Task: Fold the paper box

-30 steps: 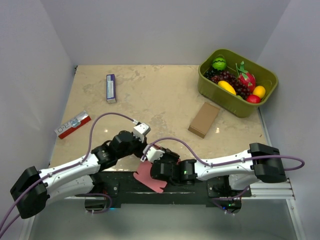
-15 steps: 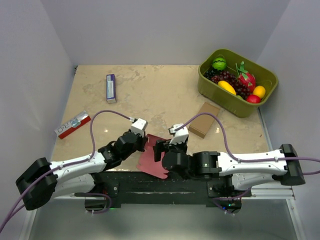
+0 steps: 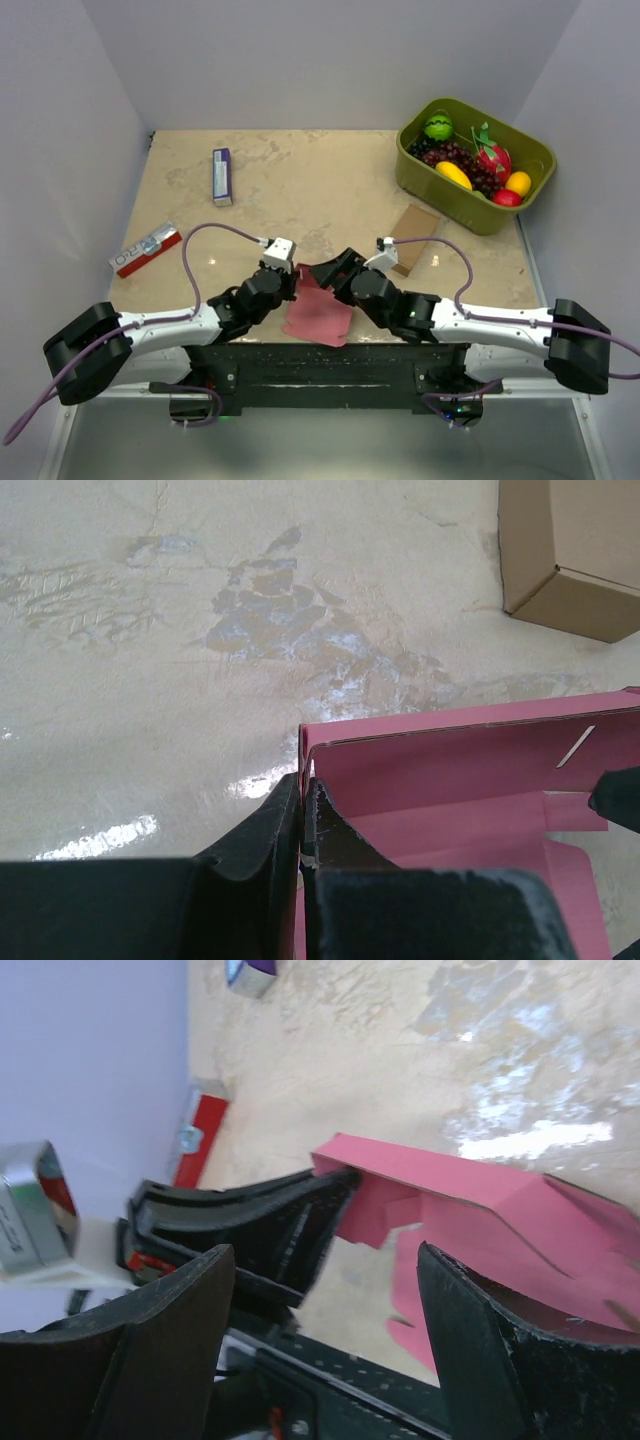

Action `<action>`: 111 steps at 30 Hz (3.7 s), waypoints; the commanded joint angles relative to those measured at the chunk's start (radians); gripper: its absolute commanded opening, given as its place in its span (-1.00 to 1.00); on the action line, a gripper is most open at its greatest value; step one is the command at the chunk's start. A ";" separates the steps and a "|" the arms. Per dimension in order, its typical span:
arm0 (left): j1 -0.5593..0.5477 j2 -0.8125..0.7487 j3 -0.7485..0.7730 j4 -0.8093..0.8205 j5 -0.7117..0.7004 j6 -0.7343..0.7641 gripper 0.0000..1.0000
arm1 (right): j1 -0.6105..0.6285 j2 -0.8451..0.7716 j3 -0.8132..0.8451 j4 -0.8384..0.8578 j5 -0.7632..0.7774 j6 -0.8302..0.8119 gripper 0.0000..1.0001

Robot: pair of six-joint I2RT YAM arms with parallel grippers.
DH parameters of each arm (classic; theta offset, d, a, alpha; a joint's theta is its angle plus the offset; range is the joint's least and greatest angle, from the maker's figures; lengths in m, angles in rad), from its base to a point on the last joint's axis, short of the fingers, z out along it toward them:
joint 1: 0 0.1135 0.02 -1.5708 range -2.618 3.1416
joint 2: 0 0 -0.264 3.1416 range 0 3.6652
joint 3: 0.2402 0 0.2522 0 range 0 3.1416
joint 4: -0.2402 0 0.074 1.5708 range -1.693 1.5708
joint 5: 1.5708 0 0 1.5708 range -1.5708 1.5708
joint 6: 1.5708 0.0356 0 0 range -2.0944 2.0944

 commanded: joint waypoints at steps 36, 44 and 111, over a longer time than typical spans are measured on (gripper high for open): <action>-0.222 0.131 -0.093 0.276 -0.298 -0.039 -0.91 | -0.050 0.315 -0.103 0.135 0.184 0.512 -0.12; -0.225 0.099 -0.104 0.328 -0.188 0.045 -0.23 | -0.051 0.339 -0.126 0.138 0.174 0.532 -0.48; 0.131 -0.233 -0.256 0.036 0.406 -0.105 0.58 | -0.060 0.310 -0.310 0.744 0.147 0.309 -1.00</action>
